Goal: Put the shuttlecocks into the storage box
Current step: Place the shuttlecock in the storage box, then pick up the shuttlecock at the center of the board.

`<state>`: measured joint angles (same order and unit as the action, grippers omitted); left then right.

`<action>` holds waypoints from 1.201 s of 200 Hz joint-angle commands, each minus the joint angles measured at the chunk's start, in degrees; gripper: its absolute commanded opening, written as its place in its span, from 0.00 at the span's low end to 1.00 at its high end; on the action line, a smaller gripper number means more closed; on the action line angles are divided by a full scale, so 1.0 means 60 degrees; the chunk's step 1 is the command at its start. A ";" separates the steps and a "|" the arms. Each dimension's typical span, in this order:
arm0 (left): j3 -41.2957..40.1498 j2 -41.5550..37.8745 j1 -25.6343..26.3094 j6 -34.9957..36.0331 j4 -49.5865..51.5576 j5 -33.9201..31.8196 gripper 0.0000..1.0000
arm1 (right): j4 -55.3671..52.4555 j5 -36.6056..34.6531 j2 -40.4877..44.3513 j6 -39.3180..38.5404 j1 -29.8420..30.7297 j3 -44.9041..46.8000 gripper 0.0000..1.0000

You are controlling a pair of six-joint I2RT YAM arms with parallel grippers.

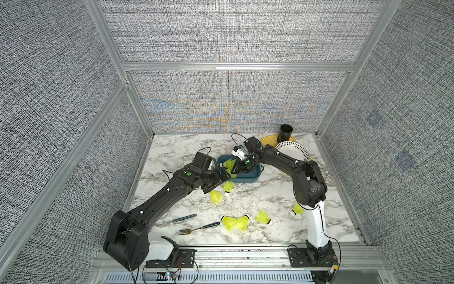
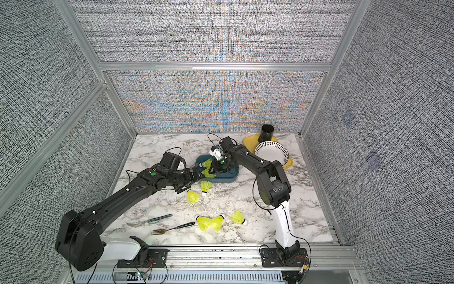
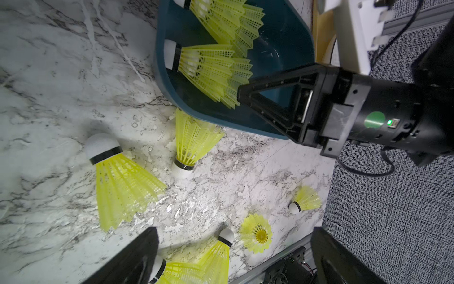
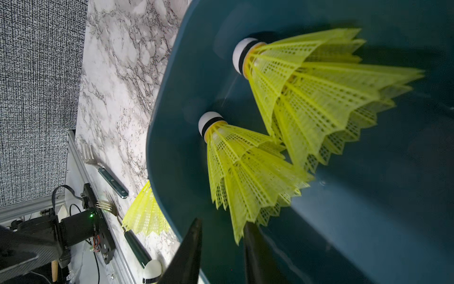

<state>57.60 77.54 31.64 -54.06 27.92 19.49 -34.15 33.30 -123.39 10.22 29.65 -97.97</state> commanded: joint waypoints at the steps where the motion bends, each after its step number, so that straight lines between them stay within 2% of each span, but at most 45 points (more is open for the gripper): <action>1: -0.0061 -0.0078 -0.0014 0.0002 -0.0083 -0.0083 1.00 | -0.0094 -0.0212 0.0272 0.0053 0.0014 0.0142 0.34; 89: -0.0370 -0.0373 -0.0014 0.0111 -0.0142 -0.0061 1.00 | 0.0079 -0.0642 0.1479 0.0569 0.0024 0.0888 0.49; 140: -0.0409 -0.0598 -0.0014 0.0460 0.0077 0.0154 0.99 | 0.0537 -0.1190 0.2831 0.1456 0.0237 0.1664 0.50; 189: -0.0744 -0.1305 0.0000 0.0690 0.0752 -0.0158 0.99 | 0.1425 -0.1877 0.4508 0.2301 0.1330 0.3492 0.48; 240: -0.1414 -0.2263 0.0005 0.0595 0.1088 -0.0499 0.99 | 0.2593 -0.2428 0.4906 0.3682 0.2919 0.4487 0.47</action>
<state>50.30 65.67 31.68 -50.85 33.17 17.89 -23.99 21.37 -94.45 26.92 44.47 -72.53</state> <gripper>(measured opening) 0.993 0.468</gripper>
